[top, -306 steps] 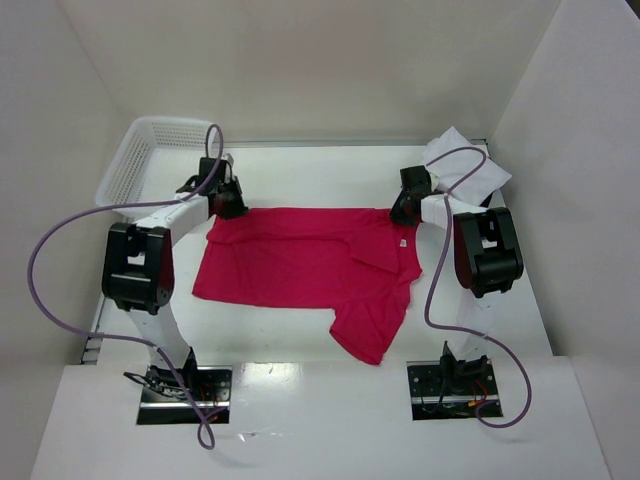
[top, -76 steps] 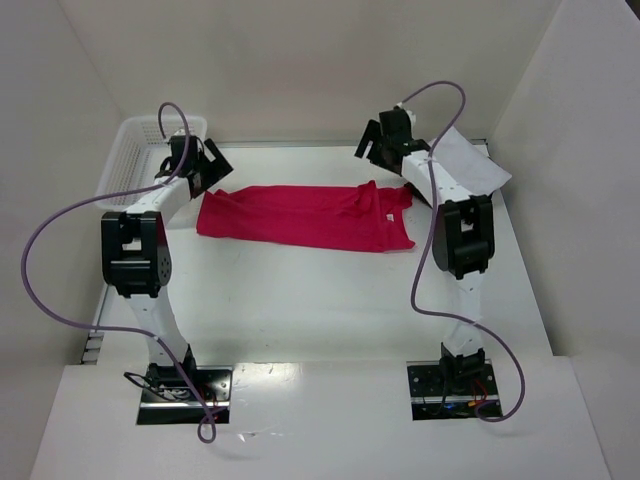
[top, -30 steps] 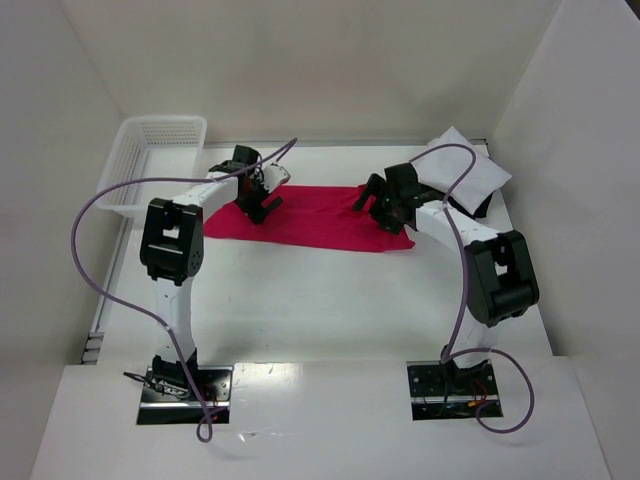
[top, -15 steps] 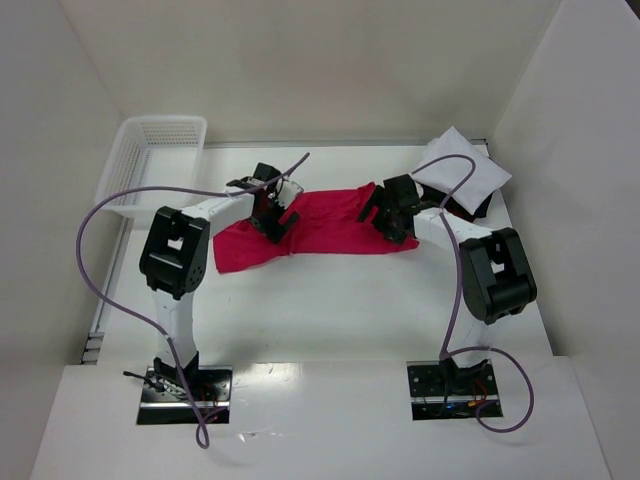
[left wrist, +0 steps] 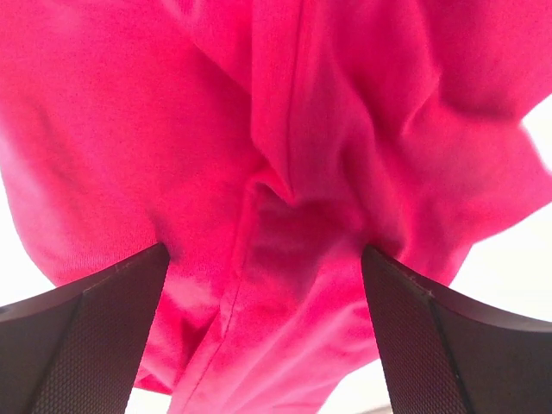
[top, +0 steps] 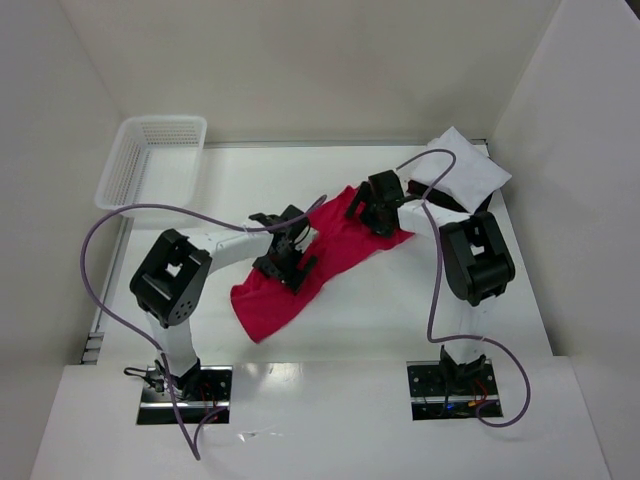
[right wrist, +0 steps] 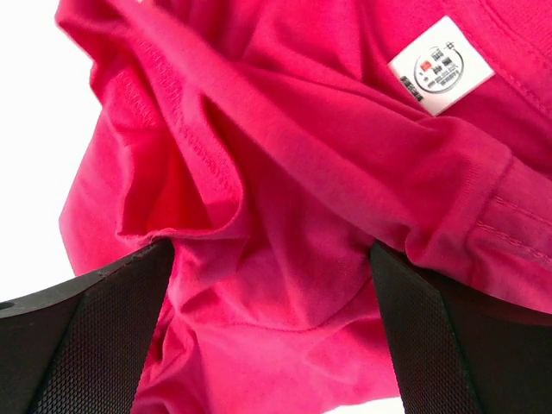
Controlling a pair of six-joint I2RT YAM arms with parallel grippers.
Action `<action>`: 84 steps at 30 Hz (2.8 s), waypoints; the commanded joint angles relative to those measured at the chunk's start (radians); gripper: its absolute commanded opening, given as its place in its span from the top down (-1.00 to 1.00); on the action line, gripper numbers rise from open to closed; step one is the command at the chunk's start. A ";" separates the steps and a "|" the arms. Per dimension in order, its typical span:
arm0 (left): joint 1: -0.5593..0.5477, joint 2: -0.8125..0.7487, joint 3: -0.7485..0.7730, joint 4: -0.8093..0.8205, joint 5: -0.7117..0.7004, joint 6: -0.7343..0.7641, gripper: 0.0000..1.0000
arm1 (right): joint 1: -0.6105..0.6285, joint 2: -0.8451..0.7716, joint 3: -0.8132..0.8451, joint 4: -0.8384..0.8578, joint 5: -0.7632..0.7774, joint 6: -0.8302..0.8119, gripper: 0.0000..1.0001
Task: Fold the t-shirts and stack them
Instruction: Rotate the tshirt 90 degrees
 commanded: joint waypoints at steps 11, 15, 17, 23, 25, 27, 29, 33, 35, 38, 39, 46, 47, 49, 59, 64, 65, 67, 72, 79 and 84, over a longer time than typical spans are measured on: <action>-0.042 -0.131 -0.209 -0.028 0.224 -0.363 -1.00 | 0.051 0.233 0.349 -0.048 0.038 -0.012 -0.99; -0.128 -0.097 -0.196 -0.019 0.236 -0.403 -1.00 | 0.060 0.315 0.474 -0.069 0.038 -0.045 -0.99; -0.139 -0.097 -0.179 0.006 0.236 -0.429 -1.00 | 0.069 0.349 0.541 -0.079 0.027 -0.055 -0.99; -0.139 -0.054 -0.090 0.087 0.217 -0.441 -1.00 | 0.079 0.497 0.750 -0.152 0.027 -0.073 -0.99; -0.139 -0.027 -0.055 0.075 0.180 -0.431 -1.00 | 0.079 0.546 0.807 -0.175 0.027 -0.085 -0.99; -0.127 0.006 -0.012 0.088 0.151 -0.418 -1.00 | 0.079 0.571 0.890 -0.189 0.036 -0.107 -0.99; -0.089 0.036 0.016 0.102 0.151 -0.409 -1.00 | 0.079 0.616 0.984 -0.218 0.036 -0.117 -0.99; -0.089 0.056 0.044 0.092 0.181 -0.400 -1.00 | 0.079 0.692 1.146 -0.292 0.036 -0.151 -0.99; -0.102 0.028 0.007 0.092 0.192 -0.415 -1.00 | 0.079 0.702 1.174 -0.292 0.036 -0.162 -0.99; -0.121 -0.040 -0.100 0.104 0.235 -0.464 -1.00 | 0.079 0.702 1.194 -0.281 0.025 -0.162 -0.99; -0.131 -0.060 -0.123 0.104 0.246 -0.473 -1.00 | 0.079 0.702 1.203 -0.292 0.007 -0.173 -0.99; -0.141 -0.316 -0.131 0.003 0.085 -0.550 -1.00 | 0.079 0.436 0.888 -0.197 -0.027 -0.173 -0.99; -0.141 -0.333 -0.122 -0.011 0.065 -0.562 -1.00 | 0.079 0.386 0.831 -0.169 -0.027 -0.173 -0.99; -0.141 -0.387 -0.122 -0.022 0.065 -0.562 -1.00 | 0.079 0.267 0.705 -0.119 -0.027 -0.182 -0.99; -0.216 -0.474 -0.281 0.068 0.115 -0.628 -1.00 | 0.180 0.134 0.428 -0.059 -0.058 -0.182 -0.99; -0.227 -0.380 -0.281 0.082 0.037 -0.616 -1.00 | 0.232 0.134 0.343 -0.040 -0.048 -0.132 -0.99; -0.227 -0.364 -0.281 0.082 0.037 -0.616 -1.00 | 0.232 0.134 0.330 -0.031 -0.038 -0.131 -0.99; -0.227 -0.344 -0.298 0.104 0.037 -0.616 -1.00 | 0.241 0.134 0.286 -0.019 -0.028 -0.122 -0.99; -0.245 -0.309 -0.343 0.134 0.061 -0.634 -1.00 | 0.241 0.125 0.224 0.001 -0.016 -0.102 -0.99; -0.282 -0.241 -0.361 0.136 0.109 -0.653 -1.00 | 0.241 0.200 0.266 -0.020 -0.004 -0.111 -0.99; -0.322 -0.223 -0.340 0.136 0.144 -0.662 -1.00 | 0.241 0.269 0.336 -0.049 0.016 -0.122 -0.99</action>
